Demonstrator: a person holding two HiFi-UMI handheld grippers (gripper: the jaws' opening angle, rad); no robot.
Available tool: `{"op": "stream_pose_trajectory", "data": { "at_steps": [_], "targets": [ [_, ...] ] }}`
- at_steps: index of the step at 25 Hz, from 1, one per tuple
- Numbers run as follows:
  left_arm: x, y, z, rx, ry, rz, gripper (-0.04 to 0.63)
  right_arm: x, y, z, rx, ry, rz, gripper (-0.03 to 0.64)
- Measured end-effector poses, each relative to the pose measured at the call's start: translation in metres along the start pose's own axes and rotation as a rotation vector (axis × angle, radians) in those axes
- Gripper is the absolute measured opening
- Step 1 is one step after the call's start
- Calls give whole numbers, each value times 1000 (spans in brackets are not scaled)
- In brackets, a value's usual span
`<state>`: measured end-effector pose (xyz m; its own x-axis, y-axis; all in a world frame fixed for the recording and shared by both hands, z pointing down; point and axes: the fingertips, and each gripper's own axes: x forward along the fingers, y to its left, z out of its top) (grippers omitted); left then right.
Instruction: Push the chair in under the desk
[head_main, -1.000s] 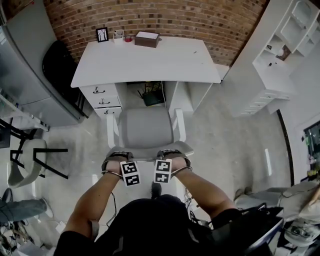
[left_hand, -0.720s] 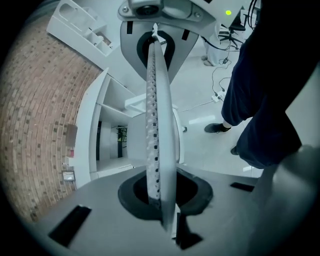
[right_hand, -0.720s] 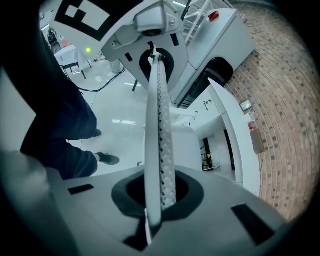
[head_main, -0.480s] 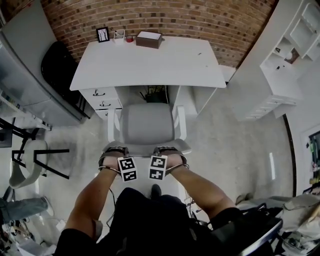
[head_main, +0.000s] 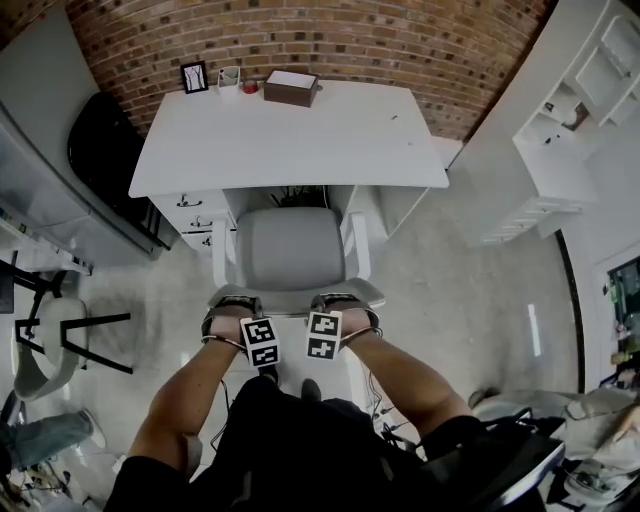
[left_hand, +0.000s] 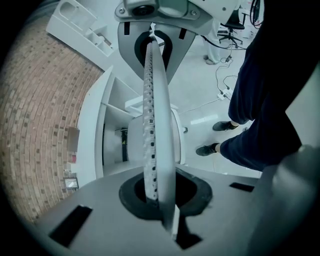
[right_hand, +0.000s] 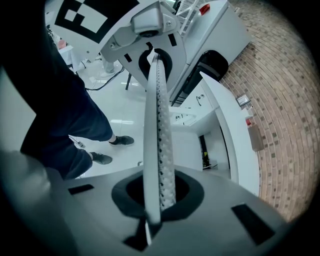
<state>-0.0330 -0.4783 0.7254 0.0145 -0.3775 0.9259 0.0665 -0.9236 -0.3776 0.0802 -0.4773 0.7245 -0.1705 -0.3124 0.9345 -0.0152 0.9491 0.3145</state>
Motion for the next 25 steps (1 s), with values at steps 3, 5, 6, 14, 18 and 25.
{"op": "stream_pose_trajectory", "data": {
  "at_steps": [3, 5, 6, 14, 18, 25],
  "targets": [
    [4, 13, -1, 7, -9, 4, 15, 3, -13, -1, 1, 2, -18, 9],
    [7, 18, -2, 8, -16, 3, 14, 6, -18, 0, -2, 3, -27, 9],
    [8, 20, -3, 8, -19, 2, 14, 7, -21, 1, -3, 4, -30, 9],
    [15, 38, -7, 9, -24, -1, 12, 13, -40, 2, -7, 11, -51, 9],
    [19, 45, -8, 10, -24, 0, 12, 16, -48, 2, -6, 12, -59, 9],
    [24, 58, -8, 12, -26, 4, 12, 20, -61, 1, -2, 22, -62, 9]
  ]
}}
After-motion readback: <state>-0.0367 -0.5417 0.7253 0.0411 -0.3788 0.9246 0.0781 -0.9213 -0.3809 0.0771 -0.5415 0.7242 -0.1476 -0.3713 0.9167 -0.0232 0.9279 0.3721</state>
